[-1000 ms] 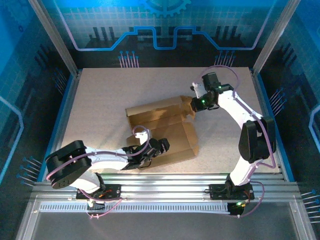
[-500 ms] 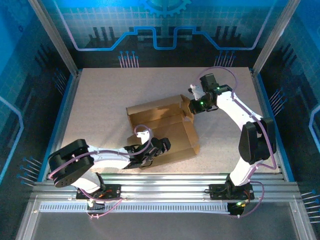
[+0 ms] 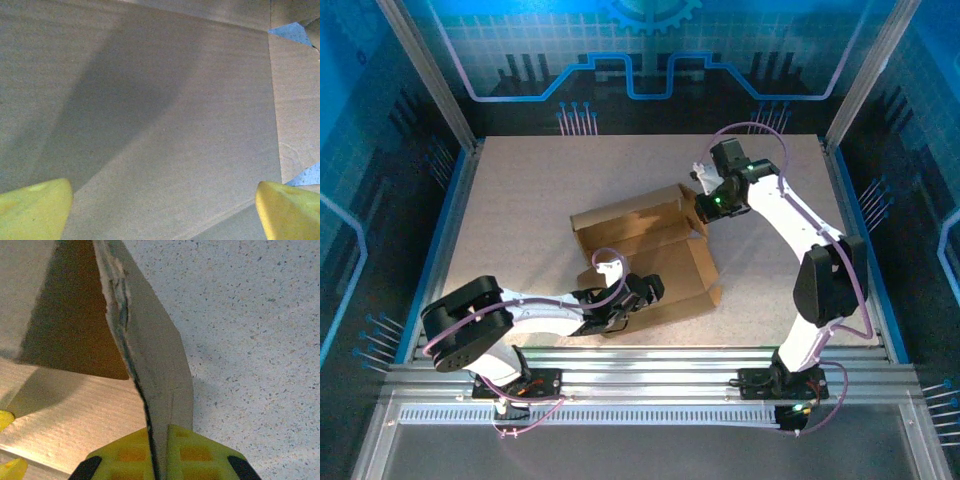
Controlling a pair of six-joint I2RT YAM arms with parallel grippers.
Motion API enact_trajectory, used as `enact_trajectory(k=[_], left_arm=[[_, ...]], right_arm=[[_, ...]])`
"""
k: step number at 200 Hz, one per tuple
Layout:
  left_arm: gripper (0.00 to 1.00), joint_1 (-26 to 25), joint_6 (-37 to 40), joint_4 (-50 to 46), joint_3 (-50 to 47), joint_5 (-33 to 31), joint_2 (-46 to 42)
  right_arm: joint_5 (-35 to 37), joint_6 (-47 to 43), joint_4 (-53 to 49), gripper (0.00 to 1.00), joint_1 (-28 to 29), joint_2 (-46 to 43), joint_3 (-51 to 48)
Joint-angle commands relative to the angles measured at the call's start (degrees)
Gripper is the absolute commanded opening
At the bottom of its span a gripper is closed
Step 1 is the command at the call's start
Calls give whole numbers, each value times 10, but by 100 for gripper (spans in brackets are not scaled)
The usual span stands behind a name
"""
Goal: Fold the paper box
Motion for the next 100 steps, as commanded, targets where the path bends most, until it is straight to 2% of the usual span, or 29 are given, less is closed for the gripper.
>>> enact_trajectory(k=[1,55,100], left_arm=[[95,-6,-10,-49,-13,60,30],[94,-5,-11,-50,-14,59,28],[94,-6,-7,-56,-8,61,31]], right_arm=[[-5,-10,-40,6,12,18,33],[57,-28,-47,6,15,33,54],[60,-35,-45,6,20,40,73]])
